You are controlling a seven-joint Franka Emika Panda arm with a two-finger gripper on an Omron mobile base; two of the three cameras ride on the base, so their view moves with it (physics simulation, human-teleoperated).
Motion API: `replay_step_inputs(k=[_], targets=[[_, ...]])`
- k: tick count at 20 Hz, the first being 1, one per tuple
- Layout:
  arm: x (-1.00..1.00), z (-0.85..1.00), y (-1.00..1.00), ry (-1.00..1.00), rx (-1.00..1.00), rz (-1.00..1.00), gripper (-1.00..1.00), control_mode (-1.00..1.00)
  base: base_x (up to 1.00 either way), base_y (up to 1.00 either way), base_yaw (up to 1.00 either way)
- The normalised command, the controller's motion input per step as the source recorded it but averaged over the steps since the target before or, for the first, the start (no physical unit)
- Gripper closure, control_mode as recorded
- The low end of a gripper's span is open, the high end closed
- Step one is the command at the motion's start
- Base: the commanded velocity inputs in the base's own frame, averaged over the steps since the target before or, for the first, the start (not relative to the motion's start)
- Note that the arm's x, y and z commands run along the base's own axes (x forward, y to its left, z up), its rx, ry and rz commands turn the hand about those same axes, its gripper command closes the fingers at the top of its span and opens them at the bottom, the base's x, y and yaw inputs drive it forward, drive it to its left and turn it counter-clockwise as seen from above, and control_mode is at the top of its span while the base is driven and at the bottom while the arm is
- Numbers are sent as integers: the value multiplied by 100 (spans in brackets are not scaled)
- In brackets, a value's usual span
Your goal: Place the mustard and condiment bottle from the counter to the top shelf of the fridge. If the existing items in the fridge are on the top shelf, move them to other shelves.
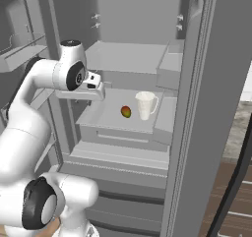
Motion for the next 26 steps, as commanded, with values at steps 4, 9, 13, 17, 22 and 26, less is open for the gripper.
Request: replay_step_inputs(k=[4, 9, 13, 17, 22, 26], targets=[[-10, 0, 0, 0, 0, 0, -100, -100, 0, 0, 0], [-58, 0, 0, 0, 0, 0, -100, -100, 0, 0, 0], [-87, 0, -6, 0, 2, 0, -100, -100, 0, 0, 0], [-100, 0, -7, 0, 3, 0, -100, -100, 0, 0, 0], [-100, 0, -14, 0, 5, 0, -100, -100, 0, 0, 0], [-97, 0, -16, 0, 2, 0, -100, -100, 0, 0, 0]])
